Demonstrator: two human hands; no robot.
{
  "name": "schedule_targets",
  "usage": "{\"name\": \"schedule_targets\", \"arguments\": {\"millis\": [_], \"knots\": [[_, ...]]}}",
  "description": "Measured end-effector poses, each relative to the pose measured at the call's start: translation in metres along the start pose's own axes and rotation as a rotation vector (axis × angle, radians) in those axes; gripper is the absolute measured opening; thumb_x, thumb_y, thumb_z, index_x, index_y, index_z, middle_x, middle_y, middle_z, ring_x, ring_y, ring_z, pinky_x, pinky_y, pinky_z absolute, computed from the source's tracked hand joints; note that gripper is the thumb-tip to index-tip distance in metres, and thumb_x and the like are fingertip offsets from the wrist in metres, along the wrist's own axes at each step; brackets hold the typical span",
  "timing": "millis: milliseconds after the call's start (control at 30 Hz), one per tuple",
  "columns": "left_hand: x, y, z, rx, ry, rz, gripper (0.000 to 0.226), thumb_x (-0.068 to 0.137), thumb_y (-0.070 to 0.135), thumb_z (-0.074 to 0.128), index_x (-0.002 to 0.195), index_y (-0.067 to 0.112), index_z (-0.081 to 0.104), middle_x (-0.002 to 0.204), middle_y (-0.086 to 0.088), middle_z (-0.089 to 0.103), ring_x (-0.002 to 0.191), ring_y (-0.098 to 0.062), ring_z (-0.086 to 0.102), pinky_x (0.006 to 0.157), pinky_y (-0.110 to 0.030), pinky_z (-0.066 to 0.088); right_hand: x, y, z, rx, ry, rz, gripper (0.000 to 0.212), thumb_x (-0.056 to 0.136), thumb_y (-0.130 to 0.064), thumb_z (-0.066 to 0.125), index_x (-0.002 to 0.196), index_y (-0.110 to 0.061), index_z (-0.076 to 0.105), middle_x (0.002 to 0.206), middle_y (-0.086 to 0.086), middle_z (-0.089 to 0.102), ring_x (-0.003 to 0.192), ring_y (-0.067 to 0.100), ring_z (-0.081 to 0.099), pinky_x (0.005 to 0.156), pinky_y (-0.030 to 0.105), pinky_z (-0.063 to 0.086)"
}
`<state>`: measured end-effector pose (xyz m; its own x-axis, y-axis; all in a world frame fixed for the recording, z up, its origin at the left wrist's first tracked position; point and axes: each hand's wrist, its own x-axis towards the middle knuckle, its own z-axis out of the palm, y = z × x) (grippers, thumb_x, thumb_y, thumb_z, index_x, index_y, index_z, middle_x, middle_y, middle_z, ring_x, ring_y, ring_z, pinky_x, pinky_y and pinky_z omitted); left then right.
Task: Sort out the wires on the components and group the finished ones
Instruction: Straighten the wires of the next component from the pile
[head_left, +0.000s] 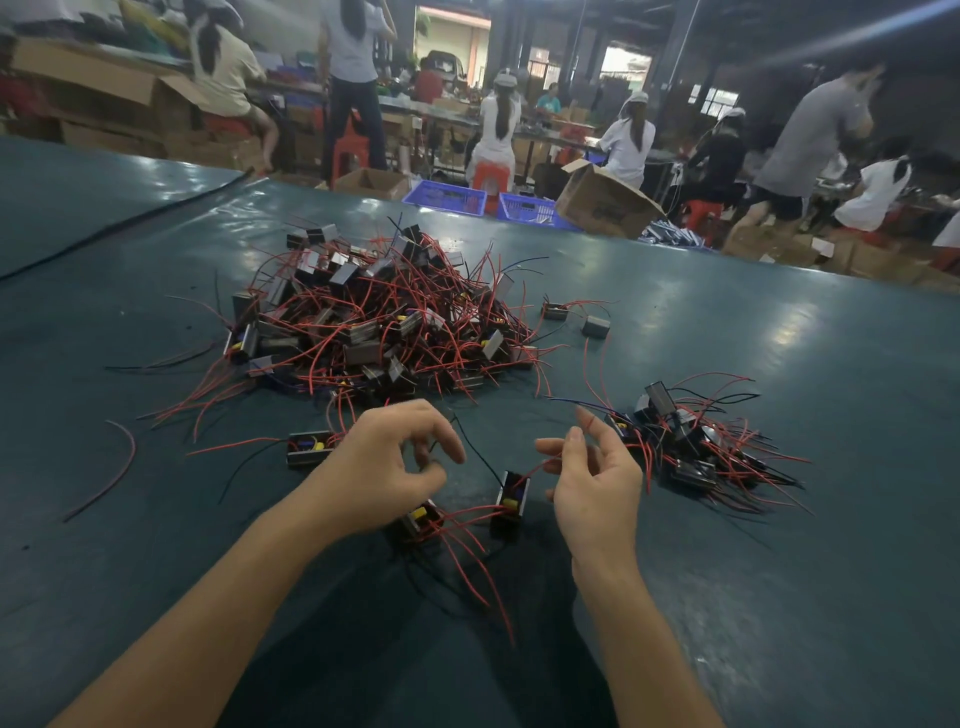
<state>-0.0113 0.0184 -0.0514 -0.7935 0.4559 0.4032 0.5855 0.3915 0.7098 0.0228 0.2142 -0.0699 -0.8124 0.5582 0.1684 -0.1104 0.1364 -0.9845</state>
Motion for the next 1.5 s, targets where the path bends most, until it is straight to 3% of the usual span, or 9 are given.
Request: {"name": "schedule_targets", "arguments": {"millis": [167, 333, 600, 767, 967, 1200, 1300, 1400, 1500], "knots": [[-0.002, 0.008, -0.003, 0.114, -0.313, -0.016, 0.023, 0.07, 0.018, 0.06, 0.082, 0.032, 0.074, 0.087, 0.007, 0.068, 0.076, -0.011, 0.059, 0.072, -0.033, 0.052, 0.002, 0.002, -0.002, -0.021, 0.023, 0.011, 0.022, 0.103, -0.016, 0.046, 0.117, -0.03, 0.054, 0.076, -0.006, 0.072, 0.064, 0.0, 0.063, 0.067, 0.028, 0.049], [-0.001, 0.004, -0.009, 0.138, -0.377, -0.047, 0.019, 0.076, 0.017, 0.066, 0.083, 0.031, 0.076, 0.081, 0.005, 0.07, 0.078, -0.01, 0.063, 0.075, -0.034, 0.052, 0.006, 0.005, -0.007, -0.011, 0.051, 0.034, 0.026, 0.103, -0.013, 0.045, 0.124, -0.025, 0.056, 0.075, -0.002, 0.068, 0.059, 0.002, 0.062, 0.058, 0.018, 0.048], [0.002, -0.003, -0.006, 0.075, -0.26, 0.015, 0.013, 0.09, 0.02, 0.069, 0.1, 0.025, 0.076, 0.089, 0.014, 0.067, 0.084, -0.003, 0.063, 0.076, -0.02, 0.05, 0.007, 0.007, -0.007, -0.035, 0.068, -0.007, 0.033, 0.102, -0.013, 0.048, 0.133, -0.019, 0.056, 0.073, -0.001, 0.061, 0.055, -0.003, 0.055, 0.056, 0.013, 0.05], [0.002, -0.008, -0.004, 0.064, -0.254, -0.069, 0.019, 0.095, 0.019, 0.059, 0.085, 0.034, 0.062, 0.081, 0.015, 0.06, 0.071, -0.001, 0.055, 0.065, -0.013, 0.041, 0.008, 0.009, -0.009, -0.062, 0.089, -0.015, 0.031, 0.102, -0.013, 0.047, 0.13, -0.019, 0.059, 0.07, -0.008, 0.053, 0.047, -0.003, 0.045, 0.049, 0.013, 0.041], [0.003, -0.006, -0.008, 0.016, -0.135, -0.028, 0.034, 0.086, 0.057, 0.051, 0.073, 0.027, 0.06, 0.067, 0.015, 0.06, 0.058, -0.006, 0.053, 0.054, -0.016, 0.041, 0.009, 0.011, -0.011, -0.15, 0.065, -0.016, 0.027, 0.103, -0.011, 0.042, 0.118, -0.021, 0.063, 0.061, -0.01, 0.047, 0.045, 0.002, 0.038, 0.047, 0.022, 0.037], [0.001, -0.014, -0.011, -0.013, -0.136, 0.018, 0.056, 0.08, 0.064, 0.064, 0.06, 0.013, 0.053, 0.056, -0.007, 0.052, 0.051, -0.016, 0.045, 0.052, -0.033, 0.04, 0.008, 0.014, -0.014, -0.254, 0.091, -0.05, 0.025, 0.103, -0.013, 0.041, 0.114, -0.02, 0.063, 0.058, -0.008, 0.05, 0.041, 0.0, 0.042, 0.042, 0.01, 0.034], [0.001, -0.014, -0.009, 0.001, -0.162, 0.0, 0.053, 0.081, 0.062, 0.059, 0.061, 0.013, 0.053, 0.055, -0.005, 0.05, 0.05, -0.008, 0.041, 0.051, -0.024, 0.036, 0.004, 0.009, -0.012, -0.413, 0.026, -0.086, 0.028, 0.101, -0.02, 0.047, 0.126, -0.019, 0.06, 0.073, -0.009, 0.057, 0.064, -0.003, 0.053, 0.059, 0.009, 0.04], [0.002, -0.011, -0.004, 0.024, -0.193, -0.01, 0.042, 0.084, 0.059, 0.053, 0.068, 0.022, 0.063, 0.057, 0.003, 0.057, 0.049, -0.007, 0.047, 0.05, -0.018, 0.037, -0.01, 0.002, -0.005, -0.72, 0.031, -0.337, 0.064, 0.093, -0.032, 0.059, 0.15, -0.017, 0.035, 0.125, 0.0, 0.053, 0.115, 0.018, 0.044, 0.097, 0.028, 0.035], [0.002, -0.011, -0.001, -0.014, -0.215, -0.021, 0.034, 0.085, 0.056, 0.054, 0.074, 0.026, 0.066, 0.062, 0.002, 0.062, 0.053, -0.012, 0.053, 0.052, -0.025, 0.043, -0.017, -0.004, 0.003, -0.614, 0.041, -0.658, 0.053, 0.09, -0.034, 0.059, 0.139, -0.015, 0.051, 0.125, -0.002, 0.057, 0.114, 0.015, 0.049, 0.1, 0.029, 0.037]]}}
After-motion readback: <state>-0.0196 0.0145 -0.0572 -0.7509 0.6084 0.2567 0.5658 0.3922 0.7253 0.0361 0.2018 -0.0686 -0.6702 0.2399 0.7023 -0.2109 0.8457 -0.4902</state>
